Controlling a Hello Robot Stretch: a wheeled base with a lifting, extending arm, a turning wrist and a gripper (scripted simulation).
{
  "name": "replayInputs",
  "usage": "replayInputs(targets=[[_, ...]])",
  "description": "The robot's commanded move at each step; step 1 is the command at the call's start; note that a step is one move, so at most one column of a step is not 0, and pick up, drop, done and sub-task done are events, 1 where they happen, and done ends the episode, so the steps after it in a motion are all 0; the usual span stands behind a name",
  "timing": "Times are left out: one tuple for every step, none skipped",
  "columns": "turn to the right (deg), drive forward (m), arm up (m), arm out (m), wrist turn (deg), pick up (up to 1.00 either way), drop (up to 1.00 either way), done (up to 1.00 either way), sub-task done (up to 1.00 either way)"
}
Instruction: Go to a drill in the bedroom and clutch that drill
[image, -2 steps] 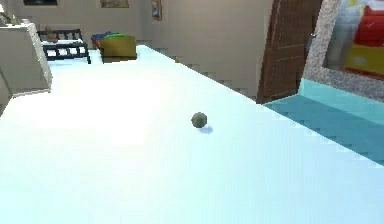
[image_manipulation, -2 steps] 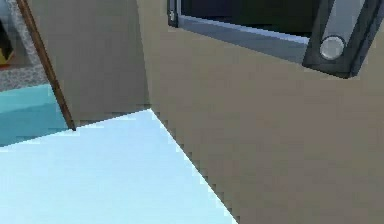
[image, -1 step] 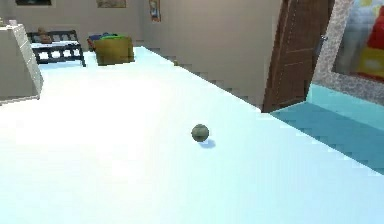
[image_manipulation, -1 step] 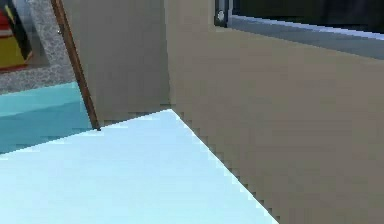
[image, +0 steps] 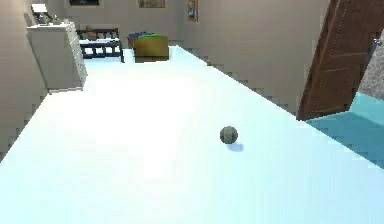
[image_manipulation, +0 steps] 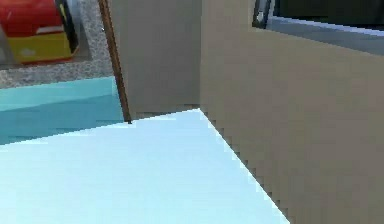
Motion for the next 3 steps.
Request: replayInputs(targets=[[0.0,1.0,0.0,0.0,0.0,0.0,0.0,0.0,0.0],[0.0,1.0,0.0,0.0,0.0,0.0,0.0,0.0,0.0],[-3.0,0.0,0.0,0.0,0.0,0.0,0.0,0.0,0.0]])
